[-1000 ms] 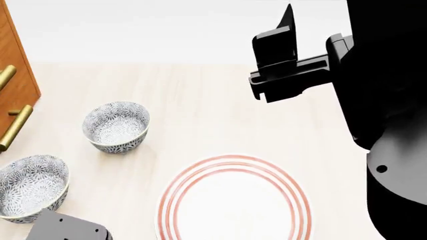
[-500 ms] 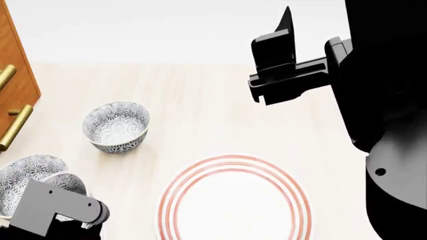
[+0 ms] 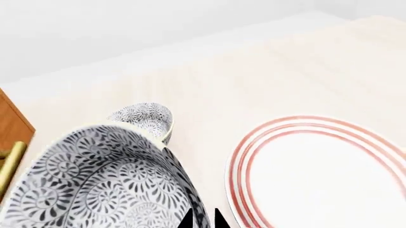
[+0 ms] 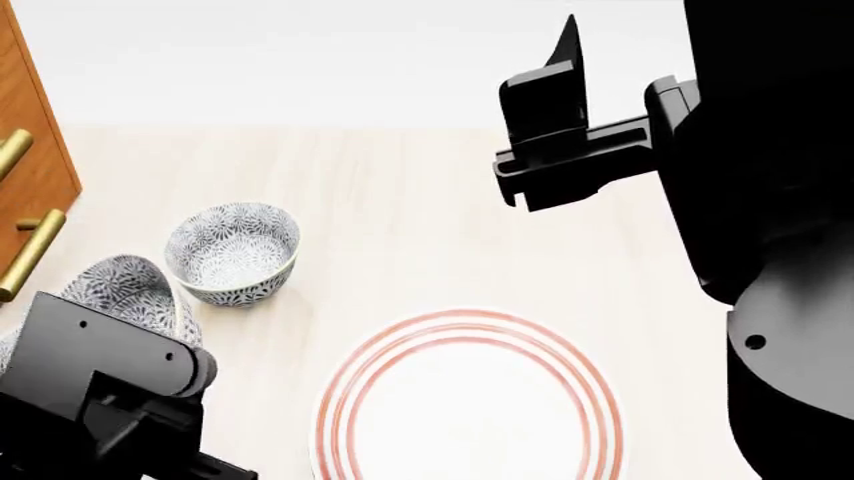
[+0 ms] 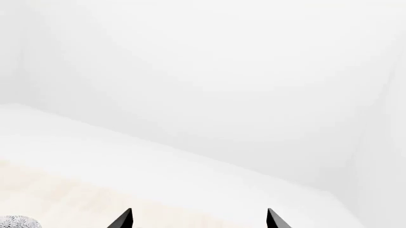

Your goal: Put the bowl at the front on the plate.

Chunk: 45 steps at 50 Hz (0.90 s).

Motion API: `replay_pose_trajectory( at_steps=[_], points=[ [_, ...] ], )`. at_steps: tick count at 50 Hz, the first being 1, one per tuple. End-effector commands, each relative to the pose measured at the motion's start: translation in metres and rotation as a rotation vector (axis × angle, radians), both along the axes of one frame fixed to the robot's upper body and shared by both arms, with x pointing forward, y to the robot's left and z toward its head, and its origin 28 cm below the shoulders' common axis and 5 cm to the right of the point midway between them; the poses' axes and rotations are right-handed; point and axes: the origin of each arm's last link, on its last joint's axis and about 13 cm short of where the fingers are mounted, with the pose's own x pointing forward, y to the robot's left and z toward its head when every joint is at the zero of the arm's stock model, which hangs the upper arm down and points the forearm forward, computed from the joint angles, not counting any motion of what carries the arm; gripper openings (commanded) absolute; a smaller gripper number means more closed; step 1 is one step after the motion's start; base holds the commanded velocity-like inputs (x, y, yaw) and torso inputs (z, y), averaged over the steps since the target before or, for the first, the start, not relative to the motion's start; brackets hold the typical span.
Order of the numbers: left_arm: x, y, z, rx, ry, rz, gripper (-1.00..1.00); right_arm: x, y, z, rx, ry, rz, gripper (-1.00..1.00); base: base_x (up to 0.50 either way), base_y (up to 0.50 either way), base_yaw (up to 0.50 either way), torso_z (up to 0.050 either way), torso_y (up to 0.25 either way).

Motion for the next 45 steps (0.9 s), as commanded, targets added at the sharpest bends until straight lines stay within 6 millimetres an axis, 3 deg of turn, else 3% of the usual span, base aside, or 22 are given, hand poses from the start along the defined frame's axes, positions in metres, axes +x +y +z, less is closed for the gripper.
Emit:
replay_pose_trajectory(
  at_steps=[1,45],
  points=[
    [0.006,-0.005,0.019,-0.007,-0.099,-0.019,-1.00,0.001,0.000,0.000,-0.003,0.000,0.000,1.00,0.00,0.00,0.00,0.000,0.000],
    [0.047,-0.030,0.068,0.032,-0.276,-0.181,-1.00,0.005,0.002,0.000,-0.011,-0.005,0.015,1.00,0.00,0.00,0.00,0.000,0.000]
  ],
)
